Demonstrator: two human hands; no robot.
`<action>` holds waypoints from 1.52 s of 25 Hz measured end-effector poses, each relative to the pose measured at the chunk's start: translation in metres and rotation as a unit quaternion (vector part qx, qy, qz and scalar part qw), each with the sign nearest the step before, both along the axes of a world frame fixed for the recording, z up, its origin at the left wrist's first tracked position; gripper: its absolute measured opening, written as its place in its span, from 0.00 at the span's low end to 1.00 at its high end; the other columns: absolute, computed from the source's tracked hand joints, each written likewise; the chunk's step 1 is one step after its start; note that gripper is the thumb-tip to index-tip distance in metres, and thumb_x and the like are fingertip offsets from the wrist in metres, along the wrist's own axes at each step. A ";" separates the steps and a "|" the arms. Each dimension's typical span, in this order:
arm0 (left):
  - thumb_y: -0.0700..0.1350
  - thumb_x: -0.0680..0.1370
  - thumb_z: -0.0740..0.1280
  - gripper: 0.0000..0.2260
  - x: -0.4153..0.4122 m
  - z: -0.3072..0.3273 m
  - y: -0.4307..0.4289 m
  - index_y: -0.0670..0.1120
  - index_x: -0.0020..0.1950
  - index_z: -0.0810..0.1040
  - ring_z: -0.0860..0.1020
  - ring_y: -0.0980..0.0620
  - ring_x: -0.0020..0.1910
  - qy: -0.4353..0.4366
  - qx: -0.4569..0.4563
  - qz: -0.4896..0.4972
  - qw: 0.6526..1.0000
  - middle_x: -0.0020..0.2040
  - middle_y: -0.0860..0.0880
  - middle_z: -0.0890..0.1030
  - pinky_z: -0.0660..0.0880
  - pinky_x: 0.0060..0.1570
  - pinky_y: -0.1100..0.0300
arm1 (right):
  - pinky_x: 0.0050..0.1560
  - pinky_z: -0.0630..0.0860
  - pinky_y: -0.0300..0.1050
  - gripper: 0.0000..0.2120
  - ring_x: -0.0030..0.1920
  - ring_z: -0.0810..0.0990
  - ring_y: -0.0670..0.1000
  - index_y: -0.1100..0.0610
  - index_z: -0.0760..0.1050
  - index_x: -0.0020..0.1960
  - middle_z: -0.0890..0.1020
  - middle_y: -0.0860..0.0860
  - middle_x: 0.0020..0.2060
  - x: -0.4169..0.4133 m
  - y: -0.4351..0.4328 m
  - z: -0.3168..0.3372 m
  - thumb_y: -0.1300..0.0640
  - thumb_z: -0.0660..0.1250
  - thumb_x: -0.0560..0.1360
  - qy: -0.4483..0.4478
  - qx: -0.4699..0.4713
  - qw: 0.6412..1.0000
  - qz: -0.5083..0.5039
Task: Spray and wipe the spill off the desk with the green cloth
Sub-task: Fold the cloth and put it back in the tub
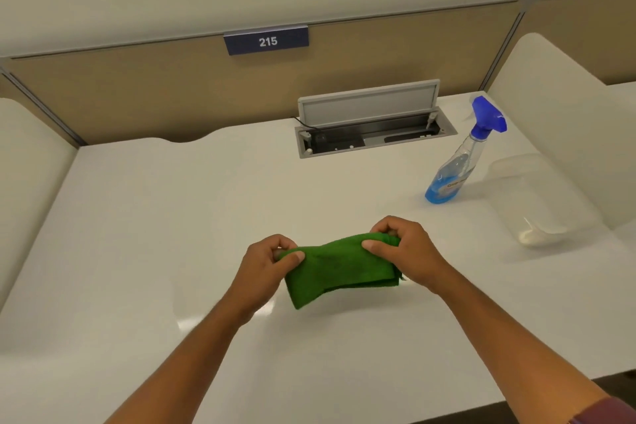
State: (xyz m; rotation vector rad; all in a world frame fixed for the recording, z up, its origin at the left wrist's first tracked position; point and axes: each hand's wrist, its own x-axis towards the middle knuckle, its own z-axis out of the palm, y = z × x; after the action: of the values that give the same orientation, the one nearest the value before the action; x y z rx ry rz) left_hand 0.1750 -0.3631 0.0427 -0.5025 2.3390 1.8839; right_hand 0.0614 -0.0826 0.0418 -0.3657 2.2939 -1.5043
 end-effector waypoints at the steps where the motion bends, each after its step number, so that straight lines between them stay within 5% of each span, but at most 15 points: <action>1: 0.49 0.77 0.74 0.05 -0.001 0.008 0.001 0.48 0.46 0.83 0.83 0.52 0.40 -0.010 0.029 0.018 0.999 0.41 0.41 0.86 0.81 0.41 0.56 | 0.40 0.80 0.36 0.06 0.43 0.85 0.45 0.47 0.83 0.45 0.86 0.46 0.41 0.000 -0.006 0.008 0.49 0.80 0.74 0.000 -0.005 1.000 -0.026; 3: 0.46 0.79 0.73 0.04 -0.001 0.020 0.004 0.47 0.46 0.83 0.86 0.47 0.41 -0.025 0.063 0.051 0.996 0.42 0.40 0.88 0.84 0.42 0.48 | 0.44 0.80 0.39 0.06 0.44 0.84 0.44 0.48 0.84 0.47 0.86 0.45 0.41 0.004 -0.020 0.021 0.51 0.80 0.74 0.029 0.021 0.996 -0.083; 7: 0.44 0.80 0.72 0.04 0.007 0.037 0.020 0.45 0.46 0.81 0.89 0.44 0.42 -0.013 0.106 0.139 0.984 0.41 0.42 0.89 0.85 0.35 0.49 | 0.47 0.84 0.50 0.08 0.43 0.84 0.48 0.51 0.82 0.51 0.85 0.45 0.42 0.039 -0.055 0.050 0.52 0.78 0.75 0.181 0.086 0.963 -0.182; 10: 0.48 0.80 0.73 0.07 0.016 0.042 0.041 0.44 0.48 0.82 0.89 0.42 0.43 0.003 0.175 0.161 0.971 0.43 0.39 0.88 0.85 0.38 0.50 | 0.43 0.84 0.50 0.11 0.42 0.84 0.51 0.50 0.80 0.57 0.87 0.47 0.44 0.090 -0.088 0.060 0.49 0.75 0.77 0.304 0.113 0.936 -0.137; 13: 0.56 0.78 0.75 0.17 0.022 0.047 0.048 0.43 0.55 0.83 0.89 0.43 0.47 0.008 0.268 0.157 0.950 0.49 0.41 0.89 0.84 0.44 0.52 | 0.56 0.82 0.45 0.22 0.55 0.81 0.48 0.51 0.75 0.71 0.86 0.48 0.57 0.128 -0.110 0.058 0.49 0.70 0.78 0.341 0.133 0.929 -0.056; 17: 0.47 0.78 0.76 0.16 0.029 0.037 0.038 0.39 0.61 0.81 0.87 0.40 0.49 -0.009 0.329 0.148 0.933 0.52 0.36 0.87 0.85 0.49 0.48 | 0.70 0.75 0.44 0.29 0.68 0.73 0.43 0.47 0.68 0.78 0.79 0.43 0.70 0.143 -0.097 0.052 0.51 0.68 0.79 0.222 0.077 0.971 -0.047; 21: 0.41 0.80 0.72 0.12 0.036 0.028 0.043 0.35 0.59 0.81 0.86 0.41 0.49 -0.013 0.378 0.147 0.914 0.52 0.36 0.86 0.85 0.49 0.46 | 0.67 0.72 0.42 0.25 0.66 0.76 0.43 0.48 0.72 0.74 0.80 0.43 0.68 0.135 -0.065 0.044 0.52 0.73 0.79 0.186 0.022 0.957 -0.223; 24: 0.42 0.80 0.71 0.13 0.035 0.027 0.051 0.35 0.61 0.81 0.85 0.41 0.52 -0.009 0.400 0.134 0.907 0.54 0.36 0.86 0.85 0.49 0.48 | 0.69 0.74 0.48 0.33 0.66 0.79 0.45 0.52 0.71 0.77 0.80 0.47 0.70 0.118 -0.047 0.039 0.48 0.78 0.77 -0.081 -0.080 0.958 -0.264; 27: 0.42 0.80 0.71 0.15 0.032 0.022 0.061 0.35 0.63 0.80 0.85 0.41 0.53 -0.017 0.415 0.105 0.903 0.57 0.35 0.85 0.84 0.48 0.49 | 0.72 0.77 0.60 0.25 0.67 0.83 0.60 0.57 0.80 0.70 0.86 0.58 0.65 0.114 -0.033 0.027 0.49 0.76 0.77 -0.278 -0.294 0.896 -0.185; 31: 0.42 0.79 0.72 0.10 0.020 0.012 0.081 0.38 0.58 0.84 0.85 0.42 0.51 -0.035 0.365 0.101 0.925 0.54 0.37 0.86 0.84 0.47 0.49 | 0.65 0.82 0.59 0.18 0.67 0.83 0.64 0.61 0.82 0.67 0.86 0.63 0.64 0.110 -0.019 0.020 0.57 0.71 0.79 -0.292 -0.377 0.854 -0.206; 35: 0.48 0.79 0.73 0.06 -0.004 0.009 0.118 0.49 0.53 0.88 0.87 0.45 0.53 -0.062 0.172 0.048 0.982 0.51 0.46 0.89 0.84 0.56 0.45 | 0.57 0.85 0.60 0.13 0.63 0.86 0.64 0.60 0.82 0.67 0.87 0.63 0.61 0.090 0.022 0.015 0.60 0.68 0.83 -0.292 -0.356 0.850 -0.256; 38: 0.55 0.79 0.73 0.08 -0.033 0.012 0.147 0.55 0.54 0.88 0.86 0.52 0.53 -0.079 0.090 -0.009 0.993 0.51 0.52 0.89 0.83 0.56 0.47 | 0.53 0.86 0.58 0.13 0.61 0.87 0.64 0.61 0.82 0.66 0.87 0.63 0.60 0.070 0.059 0.012 0.62 0.68 0.83 -0.300 -0.359 0.840 -0.275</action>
State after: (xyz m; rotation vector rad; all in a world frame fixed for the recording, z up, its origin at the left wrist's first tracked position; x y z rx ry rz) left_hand 0.1425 -0.2165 0.0549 -0.5842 2.0455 1.9448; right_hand 0.1313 -0.0236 0.0543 0.5821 1.3140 -2.3145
